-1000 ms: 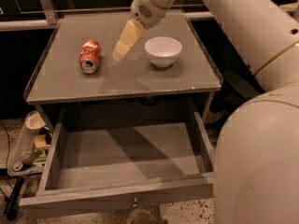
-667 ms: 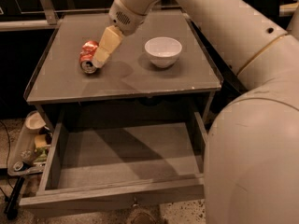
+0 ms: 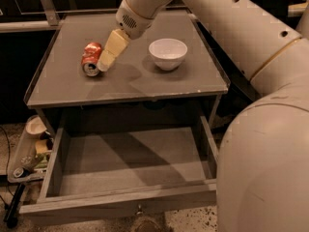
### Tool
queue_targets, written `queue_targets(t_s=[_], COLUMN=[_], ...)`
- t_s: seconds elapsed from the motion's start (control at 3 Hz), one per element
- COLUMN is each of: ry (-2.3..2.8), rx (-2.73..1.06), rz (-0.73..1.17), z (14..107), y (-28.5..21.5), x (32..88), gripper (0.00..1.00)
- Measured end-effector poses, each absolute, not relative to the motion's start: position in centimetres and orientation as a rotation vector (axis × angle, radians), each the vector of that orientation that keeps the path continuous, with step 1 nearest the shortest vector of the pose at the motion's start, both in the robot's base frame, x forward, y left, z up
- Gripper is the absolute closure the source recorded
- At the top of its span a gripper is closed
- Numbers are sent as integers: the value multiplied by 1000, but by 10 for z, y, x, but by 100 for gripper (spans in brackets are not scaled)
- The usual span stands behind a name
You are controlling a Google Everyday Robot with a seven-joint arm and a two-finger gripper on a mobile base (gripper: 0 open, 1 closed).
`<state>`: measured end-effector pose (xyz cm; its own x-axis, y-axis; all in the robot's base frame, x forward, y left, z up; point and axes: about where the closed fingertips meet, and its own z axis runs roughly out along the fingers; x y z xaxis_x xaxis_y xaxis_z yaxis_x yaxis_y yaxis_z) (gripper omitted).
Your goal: Place coke can into top drawer
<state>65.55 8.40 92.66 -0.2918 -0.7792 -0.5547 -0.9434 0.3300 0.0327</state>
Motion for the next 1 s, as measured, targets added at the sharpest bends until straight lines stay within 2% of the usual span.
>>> queue_targets(t_s=[0.67,1.0], ry=[2214,2231], rx=[-1291,-1275], rz=[469,526], z=[945,938], y=[118,140], x=[711,729], gripper=[0,0])
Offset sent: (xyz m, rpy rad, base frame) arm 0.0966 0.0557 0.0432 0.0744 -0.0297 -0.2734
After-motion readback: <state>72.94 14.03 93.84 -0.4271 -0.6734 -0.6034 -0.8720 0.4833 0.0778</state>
